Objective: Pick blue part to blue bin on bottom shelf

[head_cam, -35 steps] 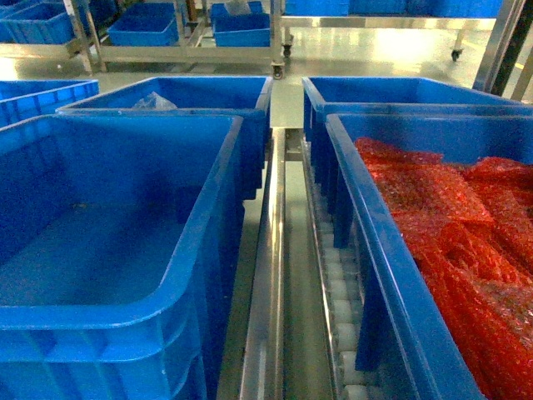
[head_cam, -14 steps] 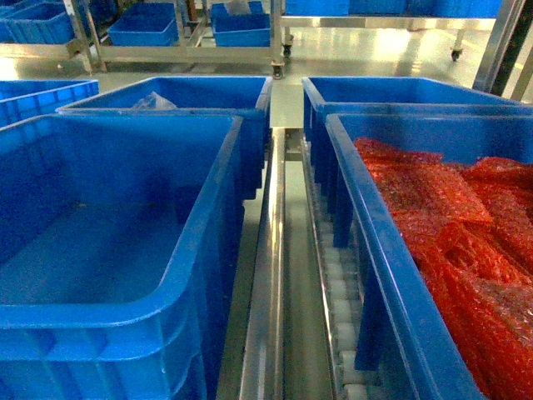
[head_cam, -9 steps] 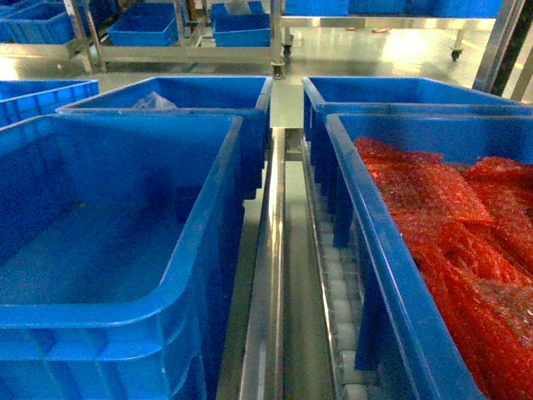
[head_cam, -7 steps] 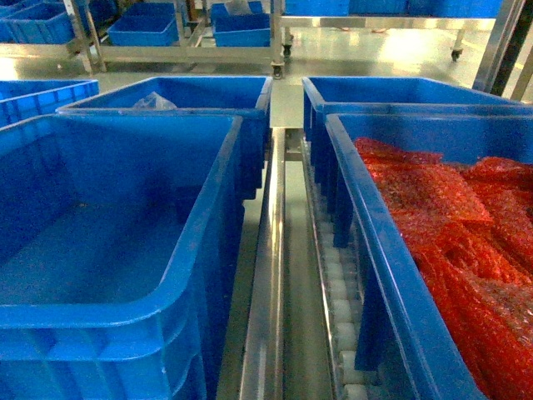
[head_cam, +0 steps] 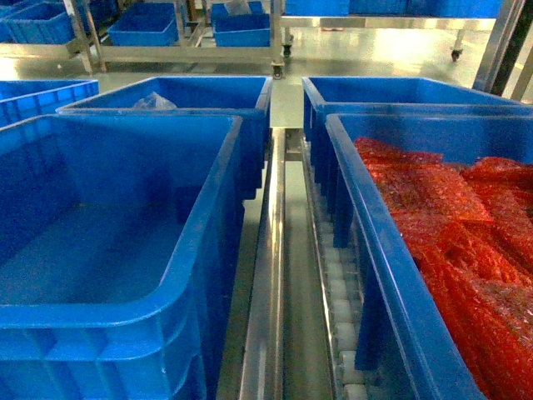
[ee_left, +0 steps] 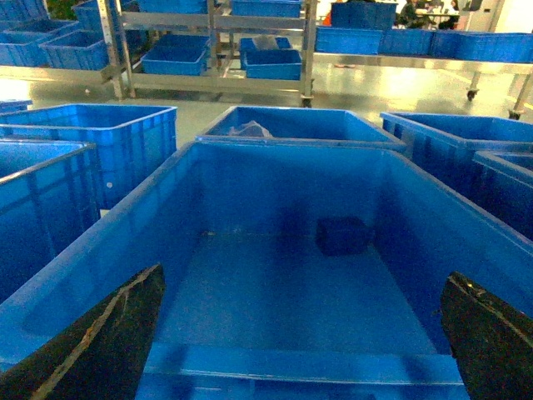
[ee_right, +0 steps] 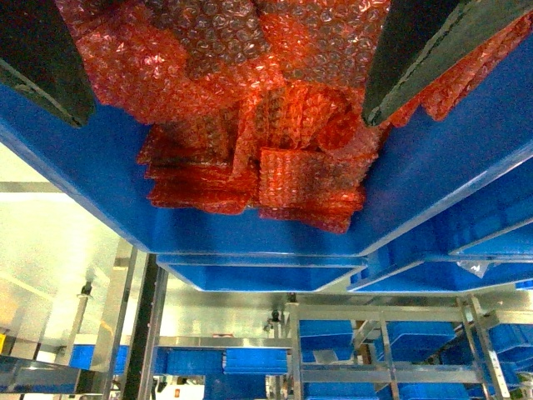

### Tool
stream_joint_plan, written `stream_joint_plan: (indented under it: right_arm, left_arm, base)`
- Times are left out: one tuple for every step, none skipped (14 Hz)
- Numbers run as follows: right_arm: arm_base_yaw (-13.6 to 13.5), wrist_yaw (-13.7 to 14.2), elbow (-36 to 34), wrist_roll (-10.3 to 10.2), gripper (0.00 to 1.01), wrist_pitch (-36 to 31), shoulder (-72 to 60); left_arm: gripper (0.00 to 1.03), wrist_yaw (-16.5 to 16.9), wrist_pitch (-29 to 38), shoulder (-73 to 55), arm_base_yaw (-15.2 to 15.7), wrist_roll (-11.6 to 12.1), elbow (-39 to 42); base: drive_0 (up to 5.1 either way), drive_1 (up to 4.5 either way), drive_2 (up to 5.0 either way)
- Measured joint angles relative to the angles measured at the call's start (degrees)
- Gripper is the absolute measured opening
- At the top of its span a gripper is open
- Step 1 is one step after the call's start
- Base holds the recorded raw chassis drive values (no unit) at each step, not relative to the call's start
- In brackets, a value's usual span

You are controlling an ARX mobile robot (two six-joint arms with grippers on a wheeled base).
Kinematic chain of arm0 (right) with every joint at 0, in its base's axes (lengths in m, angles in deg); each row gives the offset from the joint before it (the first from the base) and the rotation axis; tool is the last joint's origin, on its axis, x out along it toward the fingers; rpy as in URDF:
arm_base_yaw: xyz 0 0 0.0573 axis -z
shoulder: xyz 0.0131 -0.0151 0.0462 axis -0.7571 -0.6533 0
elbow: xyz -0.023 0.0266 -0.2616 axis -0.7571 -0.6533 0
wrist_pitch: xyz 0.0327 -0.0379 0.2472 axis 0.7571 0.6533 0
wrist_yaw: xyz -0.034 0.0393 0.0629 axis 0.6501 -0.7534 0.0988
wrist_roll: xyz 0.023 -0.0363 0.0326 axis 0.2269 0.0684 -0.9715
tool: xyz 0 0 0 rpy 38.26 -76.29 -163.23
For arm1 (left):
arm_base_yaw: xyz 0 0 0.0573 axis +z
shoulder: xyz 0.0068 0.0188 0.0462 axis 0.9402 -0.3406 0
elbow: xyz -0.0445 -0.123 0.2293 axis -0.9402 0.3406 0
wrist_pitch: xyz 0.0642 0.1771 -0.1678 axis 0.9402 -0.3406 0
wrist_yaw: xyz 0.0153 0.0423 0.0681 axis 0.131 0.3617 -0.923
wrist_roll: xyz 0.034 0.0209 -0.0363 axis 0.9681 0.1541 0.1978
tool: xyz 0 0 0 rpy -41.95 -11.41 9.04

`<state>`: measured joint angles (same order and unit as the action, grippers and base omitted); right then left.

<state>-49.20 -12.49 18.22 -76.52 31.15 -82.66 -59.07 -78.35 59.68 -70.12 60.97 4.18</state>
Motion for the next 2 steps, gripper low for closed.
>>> stream_joint_plan:
  right_arm:
    - [0.0,0.0,0.0,0.0,0.98,0.0,0.0]
    - [0.0,0.0,0.0,0.0,0.98,0.0,0.0]
  left_arm:
    - [0.98,0.0,0.0,0.0,0.0,0.0,0.0]
    - [0.98,0.0,0.0,0.0,0.0,0.0,0.0]
  base:
    - [0.0,0.00,0.0]
    - [0.0,0.00,0.0]
